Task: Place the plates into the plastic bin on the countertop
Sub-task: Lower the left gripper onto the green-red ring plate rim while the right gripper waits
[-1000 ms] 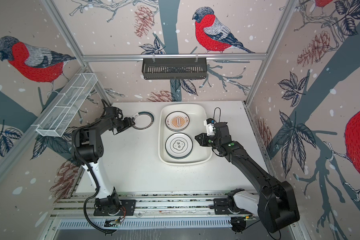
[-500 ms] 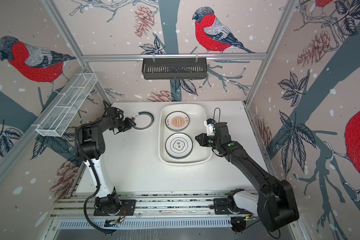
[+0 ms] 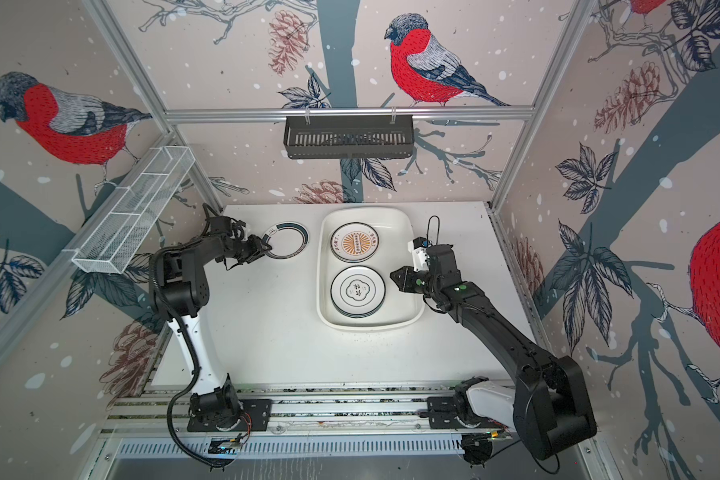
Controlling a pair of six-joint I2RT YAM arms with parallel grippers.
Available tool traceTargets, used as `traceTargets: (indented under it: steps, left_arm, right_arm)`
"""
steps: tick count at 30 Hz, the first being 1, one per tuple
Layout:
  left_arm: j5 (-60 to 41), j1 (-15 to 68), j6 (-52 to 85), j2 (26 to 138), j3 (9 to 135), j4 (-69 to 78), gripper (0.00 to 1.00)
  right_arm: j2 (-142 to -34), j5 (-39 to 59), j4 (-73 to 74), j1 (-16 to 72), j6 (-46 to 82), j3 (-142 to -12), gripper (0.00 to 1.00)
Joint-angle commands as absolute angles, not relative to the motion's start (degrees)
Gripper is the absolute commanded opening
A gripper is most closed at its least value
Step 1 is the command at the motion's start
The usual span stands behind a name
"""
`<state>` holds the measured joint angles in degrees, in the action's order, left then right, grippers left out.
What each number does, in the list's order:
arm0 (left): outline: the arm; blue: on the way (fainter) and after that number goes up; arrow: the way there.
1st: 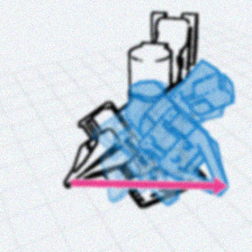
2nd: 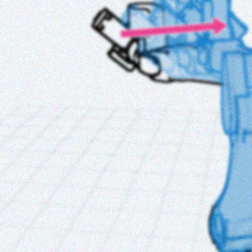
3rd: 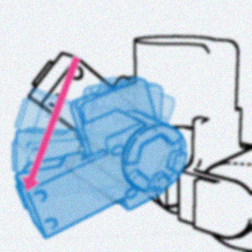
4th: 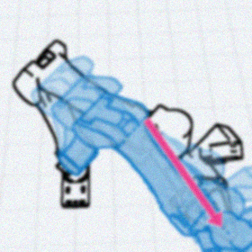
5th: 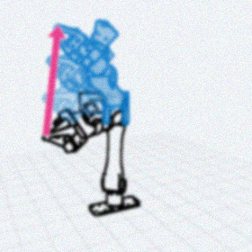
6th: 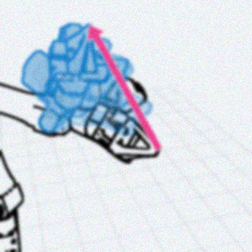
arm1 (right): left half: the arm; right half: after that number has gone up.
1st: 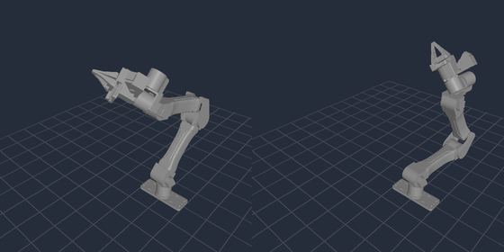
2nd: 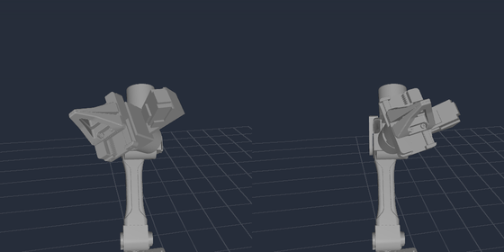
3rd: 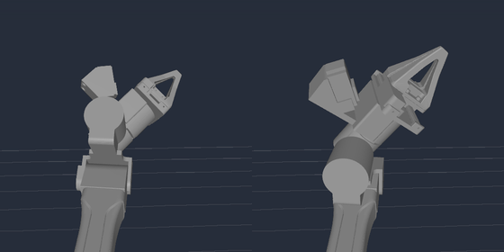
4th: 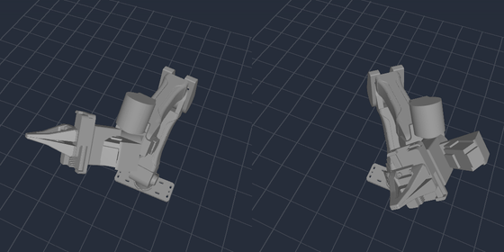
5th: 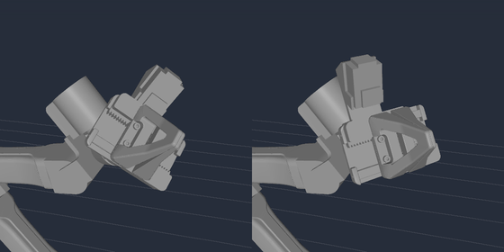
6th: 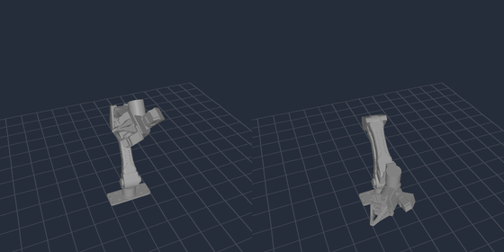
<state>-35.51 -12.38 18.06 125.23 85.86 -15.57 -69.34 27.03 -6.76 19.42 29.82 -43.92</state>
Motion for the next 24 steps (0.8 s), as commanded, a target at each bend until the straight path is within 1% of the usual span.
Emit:
traceTargets:
  steps: [1,2,4,12,13,15,16,18,19,21,23,24]
  left_arm:
    - [-35.9,-13.0,19.7,125.6,85.3,-17.4,0.41]
    - [-36.1,-13.0,19.6,125.7,85.3,-17.5,0.41]
    - [-36.6,-13.0,19.6,126.0,85.5,-17.4,0.35]
    - [-38.2,-13.2,20.1,127.4,85.7,-17.0,0.33]
    - [-38.1,-13.3,20.0,127.4,85.6,-16.9,0.3]
    - [-38.3,-13.4,20.2,127.4,85.6,-17.0,0.29]
    - [-38.4,-13.5,20.2,127.3,85.6,-17.0,0.25]
    - [-38.5,-13.6,20.4,127.2,85.4,-16.9,0.23]
    - [-38.5,-13.7,20.4,127.2,85.4,-17.0,0.2]
    - [-38.7,-13.9,20.5,127.1,85.2,-16.9,0.19]
    - [-38.8,-13.9,20.9,126.9,85.0,-16.4,0.11]
    - [-38.9,-13.9,21.2,126.9,84.8,-16.2,0.1]
  right_arm:
    - [-69.5,27.1,-5.1,19.4,30.2,-44.5,0.2]
    - [-69.6,27.1,-5.0,19.4,30.4,-44.5,0.2]
    - [-69.6,27.1,-4.8,19.4,30.4,-44.5,0.2]
    - [-69.7,27.2,-4.4,19.4,30.8,-44.4,0.19]
    - [-69.7,27.2,-4.4,19.4,30.8,-44.4,0.19]
    - [-69.8,27.2,-4.2,19.4,30.8,-44.4,0.19]
    - [-69.9,27.2,-4.1,19.4,30.8,-44.3,0.19]
    - [-70.0,27.4,-4.0,19.4,30.9,-44.5,0.19]
    - [-70.0,27.5,-3.9,19.4,30.8,-44.4,0.19]
    - [-70.1,27.5,-3.8,19.4,30.9,-44.5,0.19]
    - [-70.2,27.6,-3.7,19.4,30.9,-44.5,0.19]
    - [-70.2,27.6,-3.6,19.4,30.9,-44.4,0.19]
